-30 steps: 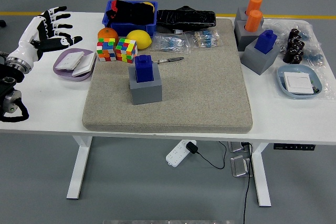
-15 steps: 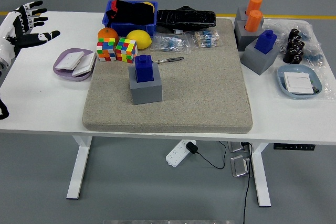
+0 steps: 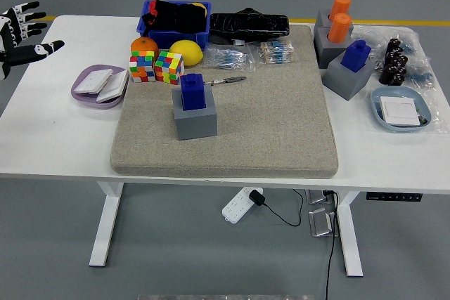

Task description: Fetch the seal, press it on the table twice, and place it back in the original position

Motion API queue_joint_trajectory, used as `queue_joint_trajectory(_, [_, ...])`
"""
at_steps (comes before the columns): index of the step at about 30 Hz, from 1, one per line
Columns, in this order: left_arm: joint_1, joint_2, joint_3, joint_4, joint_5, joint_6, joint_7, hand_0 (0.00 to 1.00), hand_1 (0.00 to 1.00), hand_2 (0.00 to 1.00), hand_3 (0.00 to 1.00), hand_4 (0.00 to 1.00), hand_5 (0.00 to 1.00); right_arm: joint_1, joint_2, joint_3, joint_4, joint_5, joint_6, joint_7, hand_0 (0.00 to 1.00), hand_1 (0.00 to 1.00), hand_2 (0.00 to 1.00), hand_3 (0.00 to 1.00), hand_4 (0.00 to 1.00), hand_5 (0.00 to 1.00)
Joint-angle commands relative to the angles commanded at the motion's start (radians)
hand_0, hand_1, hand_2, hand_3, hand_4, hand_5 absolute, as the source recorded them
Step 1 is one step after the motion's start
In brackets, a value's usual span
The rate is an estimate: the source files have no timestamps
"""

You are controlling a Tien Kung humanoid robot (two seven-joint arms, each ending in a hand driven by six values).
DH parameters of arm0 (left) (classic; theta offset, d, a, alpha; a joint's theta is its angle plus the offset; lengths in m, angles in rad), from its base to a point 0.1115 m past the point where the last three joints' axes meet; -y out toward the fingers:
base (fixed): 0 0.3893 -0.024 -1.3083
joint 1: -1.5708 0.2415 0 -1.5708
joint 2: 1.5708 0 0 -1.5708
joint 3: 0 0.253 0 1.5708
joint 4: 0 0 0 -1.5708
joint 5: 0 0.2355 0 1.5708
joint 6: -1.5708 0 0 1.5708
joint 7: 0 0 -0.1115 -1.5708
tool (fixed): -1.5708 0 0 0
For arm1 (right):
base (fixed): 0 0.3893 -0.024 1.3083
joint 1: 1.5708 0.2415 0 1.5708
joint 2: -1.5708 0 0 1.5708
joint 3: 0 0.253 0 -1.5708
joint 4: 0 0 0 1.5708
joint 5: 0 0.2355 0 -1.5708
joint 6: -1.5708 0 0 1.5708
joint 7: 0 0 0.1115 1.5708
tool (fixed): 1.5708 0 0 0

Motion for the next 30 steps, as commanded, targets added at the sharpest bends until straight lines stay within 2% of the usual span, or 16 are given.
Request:
queue_joint_trajectory(8, [0.006,-0.003,0.002,-0.001,0.001,0.003,0.002,0.744,0.743,0.791,0.841,0.933,0.002,0.004,-0.003,0.002,0.001,-0.002,-0.003,-0.002,0.765,0.672,0.648,0.617,0.794,0.5])
queue_joint_trajectory(30, [0.014,0.015,-0.011,-0.016,0.005,0.009,-0.002,0.737,0.736,0.786,0.84,0.924,0.002,0.013,-0.016,-0.009,0.002,-0.005,-0.01,-0.006,0.762,0.671,0.648,0.616,0.79,0.504])
